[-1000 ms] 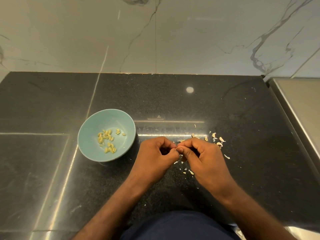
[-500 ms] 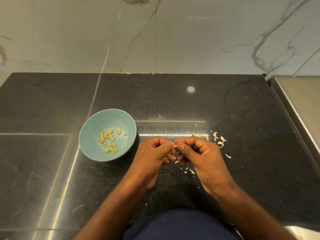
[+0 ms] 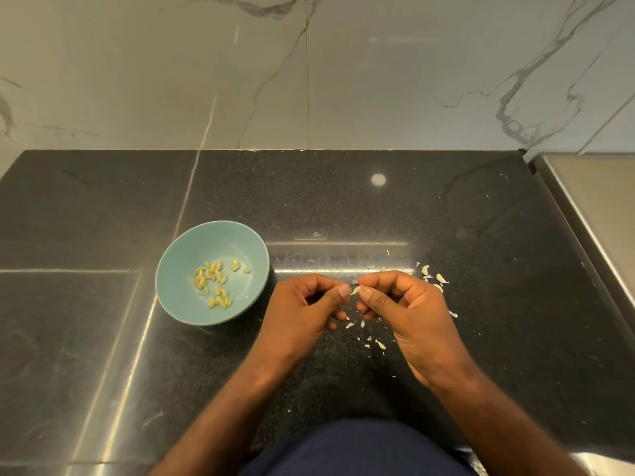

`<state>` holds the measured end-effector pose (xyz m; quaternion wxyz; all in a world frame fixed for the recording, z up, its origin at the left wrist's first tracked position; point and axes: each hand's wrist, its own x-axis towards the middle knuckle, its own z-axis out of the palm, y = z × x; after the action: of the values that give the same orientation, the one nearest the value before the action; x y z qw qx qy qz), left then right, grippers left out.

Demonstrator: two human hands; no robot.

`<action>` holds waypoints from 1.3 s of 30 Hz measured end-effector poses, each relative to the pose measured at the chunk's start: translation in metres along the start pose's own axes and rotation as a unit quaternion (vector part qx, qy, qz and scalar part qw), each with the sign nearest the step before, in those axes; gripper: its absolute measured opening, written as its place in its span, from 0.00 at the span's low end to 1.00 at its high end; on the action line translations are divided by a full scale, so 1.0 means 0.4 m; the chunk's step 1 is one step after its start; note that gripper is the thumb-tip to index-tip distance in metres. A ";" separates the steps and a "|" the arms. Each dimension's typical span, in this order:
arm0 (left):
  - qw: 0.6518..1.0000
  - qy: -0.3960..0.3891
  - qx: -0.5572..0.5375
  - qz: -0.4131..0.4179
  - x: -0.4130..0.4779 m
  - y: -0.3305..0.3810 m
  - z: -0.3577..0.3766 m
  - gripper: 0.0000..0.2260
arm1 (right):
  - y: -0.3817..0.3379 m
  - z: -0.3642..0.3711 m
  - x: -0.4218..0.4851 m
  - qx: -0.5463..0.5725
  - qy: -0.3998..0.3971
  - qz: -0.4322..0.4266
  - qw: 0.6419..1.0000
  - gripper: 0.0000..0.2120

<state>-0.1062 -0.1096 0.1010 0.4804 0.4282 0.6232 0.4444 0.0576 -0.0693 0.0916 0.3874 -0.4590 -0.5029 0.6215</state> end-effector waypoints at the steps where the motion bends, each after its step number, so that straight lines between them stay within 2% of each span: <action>1: 1.000 -0.004 0.002 0.000 -0.001 0.001 0.001 0.04 | 0.002 -0.001 0.001 -0.019 0.003 -0.004 1.000 0.07; 7: 0.999 -0.037 0.007 0.004 0.000 0.005 0.006 0.05 | -0.004 -0.001 -0.005 -0.091 0.009 -0.022 0.996 0.06; 15: 0.999 -0.041 -0.004 0.003 0.002 0.007 -0.001 0.04 | -0.019 -0.002 -0.012 -0.164 -0.025 -0.069 0.984 0.10; 19: 0.999 -0.042 0.025 0.001 0.003 0.002 -0.006 0.03 | -0.015 -0.012 -0.008 -0.266 -0.038 -0.128 0.955 0.08; 22: 0.999 -0.043 0.009 -0.013 0.005 -0.004 -0.009 0.03 | -0.001 -0.012 -0.006 -0.326 -0.038 -0.182 0.927 0.06; 27: 0.996 -0.026 -0.068 -0.046 0.001 0.005 0.001 0.04 | 0.007 0.008 -0.015 -0.268 -0.020 -0.146 0.952 0.06; 32: 0.987 -0.020 -0.138 -0.082 -0.006 0.014 0.007 0.11 | 0.015 0.027 -0.019 -0.182 -0.019 -0.076 0.980 0.04; 35: 0.988 -0.008 -0.138 -0.067 -0.010 0.017 0.013 0.09 | 0.015 0.033 -0.018 -0.102 -0.024 -0.040 0.994 0.05; 39: 0.998 0.011 -0.054 -0.021 -0.005 0.009 0.017 0.05 | 0.012 0.031 -0.013 -0.020 -0.008 0.006 1.000 0.06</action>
<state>-0.0987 -0.1096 0.1040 0.5047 0.3838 0.6124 0.4722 0.0469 -0.0784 0.0889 0.3698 -0.4650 -0.5157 0.6173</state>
